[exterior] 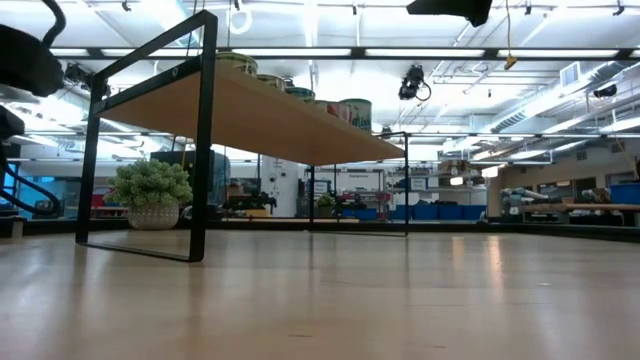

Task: Pick and place cans onto a shelf
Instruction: Put the canned green peas on the shelf

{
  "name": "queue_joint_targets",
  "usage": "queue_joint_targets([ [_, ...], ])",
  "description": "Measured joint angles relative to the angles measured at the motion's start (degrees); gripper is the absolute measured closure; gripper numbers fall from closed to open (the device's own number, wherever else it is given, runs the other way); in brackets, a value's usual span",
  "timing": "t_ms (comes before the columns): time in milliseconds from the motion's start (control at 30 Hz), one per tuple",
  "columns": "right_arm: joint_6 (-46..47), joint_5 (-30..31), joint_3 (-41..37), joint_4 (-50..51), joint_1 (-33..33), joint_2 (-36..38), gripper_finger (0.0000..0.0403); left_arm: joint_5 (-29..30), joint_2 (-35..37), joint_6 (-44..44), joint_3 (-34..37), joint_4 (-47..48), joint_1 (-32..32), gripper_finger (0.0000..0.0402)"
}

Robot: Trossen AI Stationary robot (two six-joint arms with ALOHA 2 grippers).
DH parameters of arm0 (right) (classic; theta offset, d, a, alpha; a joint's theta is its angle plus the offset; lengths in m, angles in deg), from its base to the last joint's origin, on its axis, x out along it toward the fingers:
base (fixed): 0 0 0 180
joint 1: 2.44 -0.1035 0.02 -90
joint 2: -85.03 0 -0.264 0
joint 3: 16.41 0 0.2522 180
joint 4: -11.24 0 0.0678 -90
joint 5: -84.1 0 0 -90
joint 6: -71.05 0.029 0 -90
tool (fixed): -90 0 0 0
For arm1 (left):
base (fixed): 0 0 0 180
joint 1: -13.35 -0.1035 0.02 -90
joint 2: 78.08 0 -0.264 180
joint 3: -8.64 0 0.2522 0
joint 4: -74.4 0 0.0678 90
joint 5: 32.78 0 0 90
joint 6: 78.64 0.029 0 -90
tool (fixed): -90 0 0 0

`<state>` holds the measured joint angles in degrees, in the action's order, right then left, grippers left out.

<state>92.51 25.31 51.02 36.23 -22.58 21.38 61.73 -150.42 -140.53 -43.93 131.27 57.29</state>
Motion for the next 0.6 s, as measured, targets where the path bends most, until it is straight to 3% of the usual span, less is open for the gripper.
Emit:
queue_joint_targets([
  [267, -0.13, 0.71, 0.01, 0.00, 0.00, 0.00, 0.0056, 5.96, -0.46, 0.18, 0.01, -1.76, 0.11, 0.0067],
  [600, -0.15, 0.71, 0.02, 0.02, 0.02, -0.02, 0.0056, 6.19, -0.46, 1.05, 0.02, -3.10, -0.03, 0.0084],
])
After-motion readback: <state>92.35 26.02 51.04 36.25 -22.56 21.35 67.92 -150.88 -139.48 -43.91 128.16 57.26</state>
